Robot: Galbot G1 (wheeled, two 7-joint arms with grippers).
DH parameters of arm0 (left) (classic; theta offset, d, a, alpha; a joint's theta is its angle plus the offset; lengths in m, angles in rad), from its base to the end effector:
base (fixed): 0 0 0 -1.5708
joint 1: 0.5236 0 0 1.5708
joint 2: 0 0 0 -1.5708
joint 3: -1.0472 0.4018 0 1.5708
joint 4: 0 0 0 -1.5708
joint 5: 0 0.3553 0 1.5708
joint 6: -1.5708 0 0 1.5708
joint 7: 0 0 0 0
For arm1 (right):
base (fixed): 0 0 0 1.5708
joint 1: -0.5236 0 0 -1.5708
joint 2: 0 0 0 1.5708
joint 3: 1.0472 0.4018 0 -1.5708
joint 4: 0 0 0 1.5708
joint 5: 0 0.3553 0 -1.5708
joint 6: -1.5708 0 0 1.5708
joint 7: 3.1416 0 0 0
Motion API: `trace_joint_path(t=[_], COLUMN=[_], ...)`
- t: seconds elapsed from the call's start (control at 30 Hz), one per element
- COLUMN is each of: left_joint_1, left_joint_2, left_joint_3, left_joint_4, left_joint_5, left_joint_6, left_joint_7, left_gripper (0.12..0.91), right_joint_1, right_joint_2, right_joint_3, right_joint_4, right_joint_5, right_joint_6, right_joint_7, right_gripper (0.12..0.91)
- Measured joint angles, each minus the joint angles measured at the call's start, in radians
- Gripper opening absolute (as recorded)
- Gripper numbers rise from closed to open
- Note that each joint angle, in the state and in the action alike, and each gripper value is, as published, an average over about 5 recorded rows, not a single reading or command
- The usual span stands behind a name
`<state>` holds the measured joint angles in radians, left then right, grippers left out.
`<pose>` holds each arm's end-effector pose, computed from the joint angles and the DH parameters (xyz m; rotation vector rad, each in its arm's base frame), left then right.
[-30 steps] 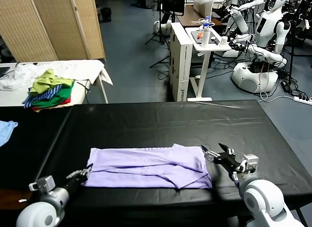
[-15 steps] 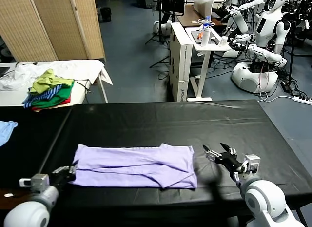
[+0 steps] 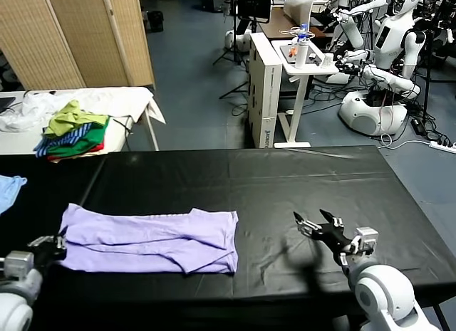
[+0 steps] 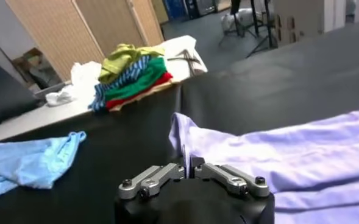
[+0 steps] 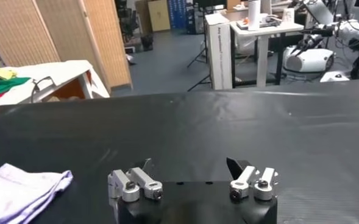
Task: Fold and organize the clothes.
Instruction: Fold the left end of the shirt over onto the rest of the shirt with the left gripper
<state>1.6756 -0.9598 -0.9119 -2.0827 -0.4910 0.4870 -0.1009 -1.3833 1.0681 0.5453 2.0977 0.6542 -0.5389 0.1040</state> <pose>0.1618 0.2267 -0.2650 0.1926 -2.6467 -0.3279 0.2264 -0.1133 -0.2828 0.2493 -2.7083 -0.1270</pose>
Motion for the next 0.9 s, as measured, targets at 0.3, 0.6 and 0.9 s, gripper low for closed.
trace_joint_path(t=[0.3, 0.6, 0.9], left_joint_1=[-0.048, -0.118, -0.19], left_joint_2=[-0.097, -0.15, -0.193], left_joint_3=[0.141, 0.287, 0.404], left_joint_4=[-0.139, -0.197, -0.206], left_joint_5=[-0.185, -0.337, -0.436], left_joint_6=[0.105, 0.14, 0.146], left_joint_7=[-0.085, -0.156, -0.178], left_gripper=[0.187, 0.187, 0.187], right_joint_1=[-0.036, -0.059, -0.076], right_joint_2=[0.019, 0.034, 0.044], right_joint_3=[0.023, 0.026, 0.034], right_joint_4=[0.001, 0.002, 0.003], right_joint_5=[-0.028, -0.053, -0.066], right_joint_6=[0.006, 0.006, 0.007], right_joint_7=[-0.001, -0.001, -0.001], right_gripper=[0.907, 0.907, 0.907])
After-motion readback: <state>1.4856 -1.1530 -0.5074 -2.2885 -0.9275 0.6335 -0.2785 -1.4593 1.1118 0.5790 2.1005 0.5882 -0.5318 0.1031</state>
